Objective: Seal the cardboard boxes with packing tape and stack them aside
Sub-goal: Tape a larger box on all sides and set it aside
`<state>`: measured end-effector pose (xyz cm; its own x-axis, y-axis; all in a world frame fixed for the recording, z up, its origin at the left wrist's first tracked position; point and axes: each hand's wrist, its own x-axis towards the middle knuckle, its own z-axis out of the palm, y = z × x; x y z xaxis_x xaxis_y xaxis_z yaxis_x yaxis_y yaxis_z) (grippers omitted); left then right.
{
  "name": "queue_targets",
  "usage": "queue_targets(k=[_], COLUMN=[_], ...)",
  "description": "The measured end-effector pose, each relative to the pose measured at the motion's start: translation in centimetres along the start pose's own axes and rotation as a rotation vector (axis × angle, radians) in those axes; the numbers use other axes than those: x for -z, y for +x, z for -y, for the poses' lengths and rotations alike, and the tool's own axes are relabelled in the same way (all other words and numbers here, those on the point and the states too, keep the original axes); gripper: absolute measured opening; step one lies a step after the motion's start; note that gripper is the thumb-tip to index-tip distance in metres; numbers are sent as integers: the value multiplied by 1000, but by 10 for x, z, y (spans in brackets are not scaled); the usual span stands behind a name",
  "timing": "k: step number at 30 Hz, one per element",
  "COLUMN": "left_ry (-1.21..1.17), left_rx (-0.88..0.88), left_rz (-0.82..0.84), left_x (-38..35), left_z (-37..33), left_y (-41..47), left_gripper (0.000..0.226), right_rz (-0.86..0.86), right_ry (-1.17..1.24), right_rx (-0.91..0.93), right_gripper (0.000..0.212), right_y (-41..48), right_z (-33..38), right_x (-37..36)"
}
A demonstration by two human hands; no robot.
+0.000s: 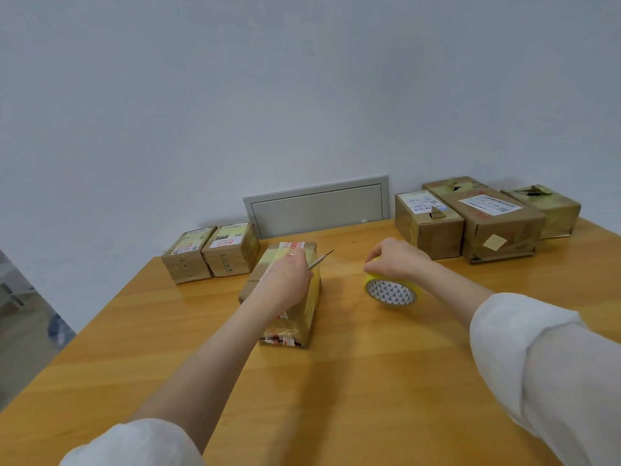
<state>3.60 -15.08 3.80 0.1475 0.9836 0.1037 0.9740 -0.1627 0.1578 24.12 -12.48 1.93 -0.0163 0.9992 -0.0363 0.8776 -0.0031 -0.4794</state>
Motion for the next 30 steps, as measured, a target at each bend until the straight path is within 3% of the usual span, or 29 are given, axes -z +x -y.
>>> queue_targets(k=[5, 13, 20, 24, 27, 30], left_ry=[3, 12, 56, 118, 113, 58], left_rx=[-11, -18, -37, -86, -85, -72], left_rz=[19, 73, 21, 5, 57, 33], left_x=[2, 12, 4, 2, 9, 8], left_z=[1, 10, 11, 7, 15, 18], left_y=[0, -3, -6, -3, -2, -7], left_gripper=[16, 24, 20, 14, 22, 20], right_rz=[-3, 18, -138, -189, -210, -203], right_ry=[-197, -103, 134, 164, 147, 100], right_rx=[-77, 12, -88, -111, -109, -87], right_gripper=[29, 23, 31, 25, 14, 18], right_y=[-6, -4, -6, -9, -10, -11], right_z=[-2, -1, -3, -6, -4, -1], right_x=[-3, -5, -21, -21, -23, -27])
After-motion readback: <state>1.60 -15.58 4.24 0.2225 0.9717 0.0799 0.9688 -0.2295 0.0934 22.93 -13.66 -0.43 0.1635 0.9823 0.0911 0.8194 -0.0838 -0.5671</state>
